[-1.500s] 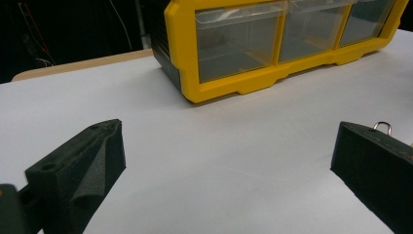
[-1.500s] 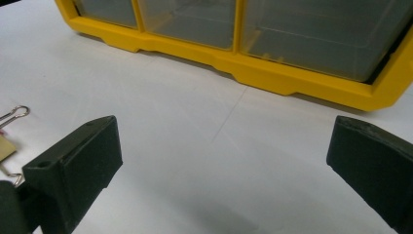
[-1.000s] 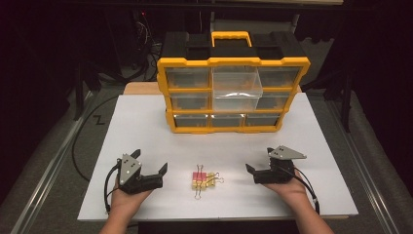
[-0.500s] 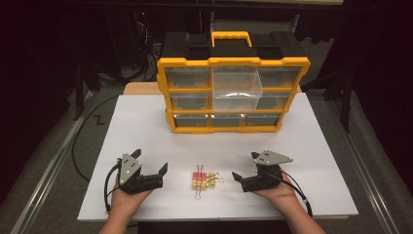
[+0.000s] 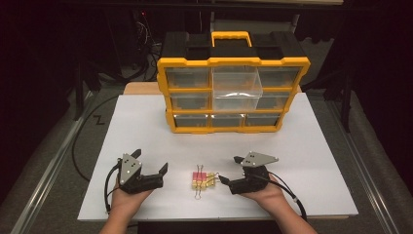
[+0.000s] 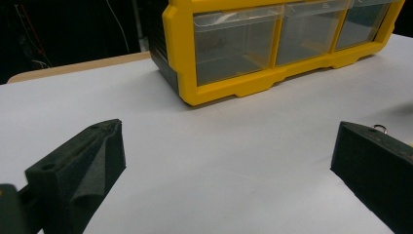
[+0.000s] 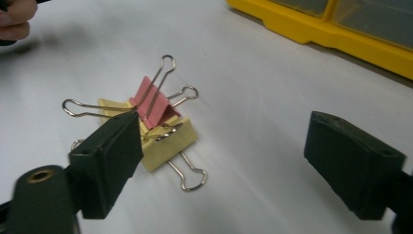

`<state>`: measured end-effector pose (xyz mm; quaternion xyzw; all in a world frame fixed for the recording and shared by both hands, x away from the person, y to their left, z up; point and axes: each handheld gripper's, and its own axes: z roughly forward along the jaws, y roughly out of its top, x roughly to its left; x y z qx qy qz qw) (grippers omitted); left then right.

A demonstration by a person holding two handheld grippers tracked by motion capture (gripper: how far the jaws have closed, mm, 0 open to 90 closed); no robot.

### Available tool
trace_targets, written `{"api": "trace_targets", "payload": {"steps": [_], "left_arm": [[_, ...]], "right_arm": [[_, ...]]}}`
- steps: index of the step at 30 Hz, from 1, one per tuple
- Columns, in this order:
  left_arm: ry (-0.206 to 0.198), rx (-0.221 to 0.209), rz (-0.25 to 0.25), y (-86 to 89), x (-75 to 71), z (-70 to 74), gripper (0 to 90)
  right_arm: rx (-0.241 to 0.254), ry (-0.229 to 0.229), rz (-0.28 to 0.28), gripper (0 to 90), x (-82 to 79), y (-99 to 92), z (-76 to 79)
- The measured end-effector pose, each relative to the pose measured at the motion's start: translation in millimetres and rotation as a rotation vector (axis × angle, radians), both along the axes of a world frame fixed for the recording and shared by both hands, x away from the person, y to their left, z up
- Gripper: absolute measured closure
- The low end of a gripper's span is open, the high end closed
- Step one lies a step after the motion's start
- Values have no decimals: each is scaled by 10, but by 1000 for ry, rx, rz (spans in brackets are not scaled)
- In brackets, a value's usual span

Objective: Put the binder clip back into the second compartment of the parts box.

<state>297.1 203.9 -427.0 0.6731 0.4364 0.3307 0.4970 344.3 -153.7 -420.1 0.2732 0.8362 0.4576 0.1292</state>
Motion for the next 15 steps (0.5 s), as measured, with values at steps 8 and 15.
{"api": "trace_targets", "payload": {"steps": [8,15], "left_arm": [[-5,2,4,15,-16,4,4],[-3,-3,9,50,-46,2,4]], "right_arm": [[-2,25,56,353,-31,108,-36],[10,56,74,483,-31,144,-60]]}}
